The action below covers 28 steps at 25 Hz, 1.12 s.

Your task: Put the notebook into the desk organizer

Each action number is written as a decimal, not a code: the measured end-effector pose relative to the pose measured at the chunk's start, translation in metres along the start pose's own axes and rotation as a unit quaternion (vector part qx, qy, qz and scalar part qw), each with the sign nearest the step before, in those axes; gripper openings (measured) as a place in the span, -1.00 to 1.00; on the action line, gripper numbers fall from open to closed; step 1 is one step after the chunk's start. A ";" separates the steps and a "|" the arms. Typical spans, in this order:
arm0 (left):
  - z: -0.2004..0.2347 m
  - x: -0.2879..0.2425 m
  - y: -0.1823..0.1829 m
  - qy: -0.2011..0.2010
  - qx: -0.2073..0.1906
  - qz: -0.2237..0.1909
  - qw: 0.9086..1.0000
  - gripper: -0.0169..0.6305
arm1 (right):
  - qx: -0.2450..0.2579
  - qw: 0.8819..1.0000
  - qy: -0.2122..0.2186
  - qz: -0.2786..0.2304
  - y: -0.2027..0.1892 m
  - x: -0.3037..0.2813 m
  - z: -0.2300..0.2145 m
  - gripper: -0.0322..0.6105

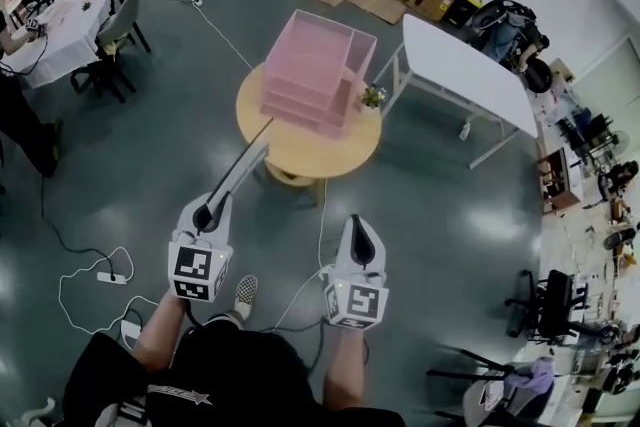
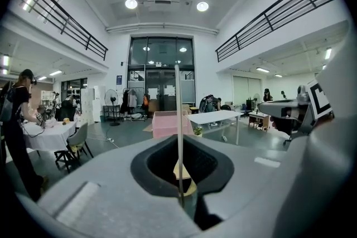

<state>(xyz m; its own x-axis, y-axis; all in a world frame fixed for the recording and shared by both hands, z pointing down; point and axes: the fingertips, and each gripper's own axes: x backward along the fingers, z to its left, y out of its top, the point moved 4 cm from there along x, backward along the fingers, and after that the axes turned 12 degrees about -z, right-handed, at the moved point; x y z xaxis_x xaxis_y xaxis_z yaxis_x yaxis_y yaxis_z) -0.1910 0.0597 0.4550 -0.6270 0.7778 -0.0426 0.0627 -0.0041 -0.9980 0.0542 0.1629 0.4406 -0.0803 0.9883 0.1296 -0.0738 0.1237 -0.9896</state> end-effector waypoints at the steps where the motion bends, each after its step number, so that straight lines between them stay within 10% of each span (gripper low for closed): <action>1: 0.003 -0.009 -0.001 -0.002 0.001 0.001 1.000 -0.90 | 0.000 1.000 -0.002 0.000 -0.001 -0.008 -0.002 -0.89; 28: 0.046 -0.133 0.002 -0.021 0.010 -0.017 1.000 -0.90 | 0.008 1.000 -0.022 -0.002 -0.016 -0.122 -0.031 -0.89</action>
<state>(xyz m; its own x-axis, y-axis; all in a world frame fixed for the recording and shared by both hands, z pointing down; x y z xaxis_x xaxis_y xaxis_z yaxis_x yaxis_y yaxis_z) -0.1431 -0.0727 0.4569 -0.6601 0.7511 -0.0111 0.0262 0.0082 -0.9996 0.0959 0.0426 0.4383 -0.1229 0.9829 0.1372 -0.0909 0.1265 -0.9878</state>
